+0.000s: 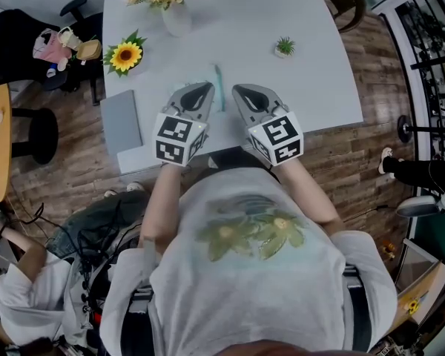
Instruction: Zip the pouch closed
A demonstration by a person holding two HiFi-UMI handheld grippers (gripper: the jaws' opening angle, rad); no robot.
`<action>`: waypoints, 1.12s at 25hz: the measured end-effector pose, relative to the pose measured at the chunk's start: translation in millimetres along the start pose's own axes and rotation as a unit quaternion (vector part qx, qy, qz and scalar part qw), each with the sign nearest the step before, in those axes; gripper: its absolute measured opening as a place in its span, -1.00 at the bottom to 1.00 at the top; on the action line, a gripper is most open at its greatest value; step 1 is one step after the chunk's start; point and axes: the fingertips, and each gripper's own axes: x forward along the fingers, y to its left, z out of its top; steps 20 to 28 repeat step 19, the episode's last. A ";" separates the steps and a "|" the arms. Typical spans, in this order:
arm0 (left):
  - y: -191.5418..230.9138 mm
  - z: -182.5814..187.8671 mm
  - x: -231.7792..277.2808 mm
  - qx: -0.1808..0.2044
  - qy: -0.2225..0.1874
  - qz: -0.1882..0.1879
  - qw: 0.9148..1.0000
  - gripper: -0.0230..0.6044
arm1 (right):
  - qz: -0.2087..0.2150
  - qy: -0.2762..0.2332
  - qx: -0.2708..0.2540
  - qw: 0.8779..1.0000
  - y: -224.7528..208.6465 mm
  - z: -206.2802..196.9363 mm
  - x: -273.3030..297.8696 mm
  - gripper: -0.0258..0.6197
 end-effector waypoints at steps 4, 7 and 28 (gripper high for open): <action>-6.7 2.1 -5.7 -0.006 -0.008 0.000 1.000 -0.92 | 0.002 -0.002 -0.001 1.000 4.0 0.5 -3.8 -0.87; -13.1 2.6 -8.3 -0.003 -0.010 0.003 1.000 -0.92 | 0.000 -0.004 -0.002 1.000 6.0 0.3 -9.0 -0.87; -25.0 3.2 -18.4 -0.006 -0.017 0.006 1.000 -0.92 | 0.007 -0.008 -0.005 1.000 17.1 -2.4 -21.2 -0.87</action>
